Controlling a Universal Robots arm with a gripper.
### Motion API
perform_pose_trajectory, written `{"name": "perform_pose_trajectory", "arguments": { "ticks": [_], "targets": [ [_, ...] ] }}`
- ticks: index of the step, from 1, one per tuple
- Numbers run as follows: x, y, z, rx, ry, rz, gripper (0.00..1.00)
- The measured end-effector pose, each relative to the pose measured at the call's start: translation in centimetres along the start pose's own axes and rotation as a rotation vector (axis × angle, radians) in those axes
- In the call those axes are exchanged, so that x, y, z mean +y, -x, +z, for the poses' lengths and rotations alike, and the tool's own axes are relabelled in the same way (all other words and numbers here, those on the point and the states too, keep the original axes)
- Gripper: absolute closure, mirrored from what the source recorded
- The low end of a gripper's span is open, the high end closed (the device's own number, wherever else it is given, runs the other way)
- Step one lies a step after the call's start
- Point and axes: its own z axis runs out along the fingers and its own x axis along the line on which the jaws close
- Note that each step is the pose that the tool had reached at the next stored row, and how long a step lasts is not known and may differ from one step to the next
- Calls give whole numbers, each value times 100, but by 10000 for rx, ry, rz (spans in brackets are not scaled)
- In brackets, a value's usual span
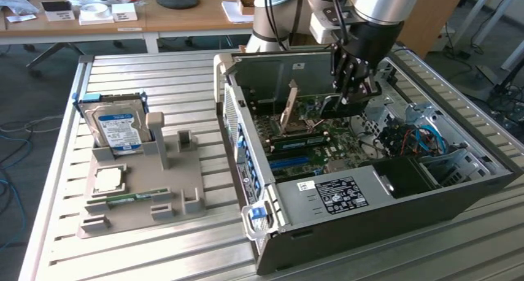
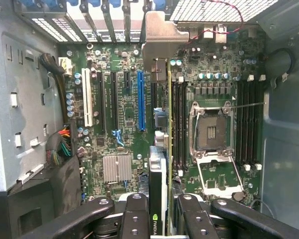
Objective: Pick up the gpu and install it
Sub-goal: 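Insert the gpu into the slot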
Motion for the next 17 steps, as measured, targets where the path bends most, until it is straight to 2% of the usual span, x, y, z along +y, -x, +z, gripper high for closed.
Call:
{"name": "perform_pose_trajectory", "arguments": {
  "ticks": [17],
  "targets": [
    [54, 12, 6, 1, -6, -3, 73]
  ]
}}
